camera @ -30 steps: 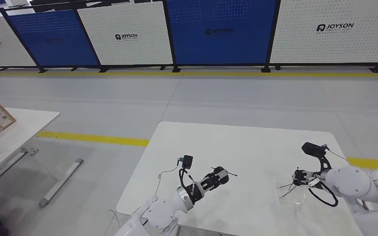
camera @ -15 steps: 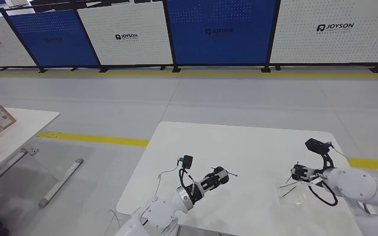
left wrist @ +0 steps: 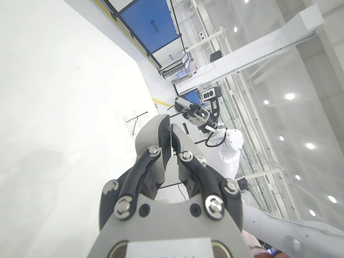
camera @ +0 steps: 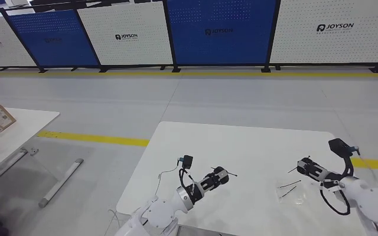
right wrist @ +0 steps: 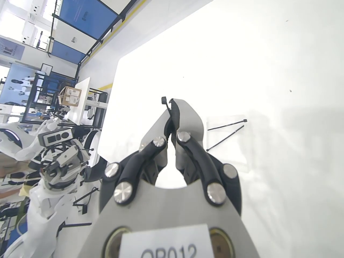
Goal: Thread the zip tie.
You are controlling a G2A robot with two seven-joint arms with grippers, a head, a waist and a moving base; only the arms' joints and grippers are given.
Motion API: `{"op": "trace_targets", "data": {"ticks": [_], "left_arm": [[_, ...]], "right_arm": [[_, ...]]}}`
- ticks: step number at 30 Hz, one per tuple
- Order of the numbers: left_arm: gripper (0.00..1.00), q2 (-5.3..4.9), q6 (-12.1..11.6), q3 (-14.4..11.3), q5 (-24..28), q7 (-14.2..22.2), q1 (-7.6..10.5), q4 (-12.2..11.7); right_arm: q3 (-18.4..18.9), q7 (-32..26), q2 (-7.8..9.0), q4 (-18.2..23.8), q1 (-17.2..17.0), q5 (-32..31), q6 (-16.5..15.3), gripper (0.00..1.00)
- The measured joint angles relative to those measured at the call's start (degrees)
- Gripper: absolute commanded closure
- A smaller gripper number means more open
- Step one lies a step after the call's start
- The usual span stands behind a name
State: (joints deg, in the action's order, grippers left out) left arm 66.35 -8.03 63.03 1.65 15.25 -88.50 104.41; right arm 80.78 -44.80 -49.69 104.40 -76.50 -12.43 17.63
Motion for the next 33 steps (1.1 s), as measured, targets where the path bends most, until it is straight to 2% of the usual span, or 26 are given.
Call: {"op": "trace_targets", "data": {"ticks": [5, 8, 10, 12, 15, 16, 18, 27, 31, 33], "left_arm": [[1.00, 0.01, 0.0, 0.0, -0.2, -0.2, 0.17, 0.2], [1.00, 0.21, 1.0, -1.2, -2.5, -0.6, 1.54, 1.2], [1.00, 0.46, 2.3, -2.7, -4.2, -0.4, 3.11, 0.9], [1.00, 0.81, 3.7, -4.5, -5.5, 0.1, 4.91, -0.4], [1.00, 1.62, 6.0, -7.4, -6.4, -0.3, 8.48, -4.3], [1.00, 2.02, 6.6, -8.3, -5.7, -1.2, 9.73, -6.3], [1.00, 2.43, 6.9, -9.1, -4.4, -2.2, 10.97, -8.5], [1.00, 2.46, 6.8, -9.1, -4.3, -2.5, 10.97, -8.6], [1.00, 3.03, 5.8, -8.9, -3.7, -9.2, 10.93, -9.4], [1.00, 3.29, 5.7, -9.9, -5.0, -10.7, 11.25, -10.5]], "right_arm": [[0.0, 0.0, 0.00, 0.0, 0.0, 0.0, 0.0, 1.00], [0.0, 0.0, 0.00, 0.0, 0.0, 0.0, 0.0, 1.00], [0.0, 0.0, 0.00, 0.0, 0.0, 0.0, 0.0, 1.00], [0.0, 0.0, 0.00, 0.0, 0.0, 0.0, 0.0, 1.00], [0.0, 0.0, 0.00, 0.0, 0.0, 0.0, 0.0, 1.00], [0.0, 0.0, 0.00, 0.0, 0.0, 0.0, 0.0, 1.00], [0.0, 0.0, 0.00, 0.0, 0.0, 0.0, 0.0, 1.00], [0.0, 0.0, 0.00, 0.0, 0.0, 0.0, 0.0, 1.00], [0.0, 0.0, 0.00, 0.0, 0.0, 0.0, 0.0, 1.00], [0.0, 0.0, 0.00, 0.0, 0.0, 0.0, 0.0, 1.00]]}}
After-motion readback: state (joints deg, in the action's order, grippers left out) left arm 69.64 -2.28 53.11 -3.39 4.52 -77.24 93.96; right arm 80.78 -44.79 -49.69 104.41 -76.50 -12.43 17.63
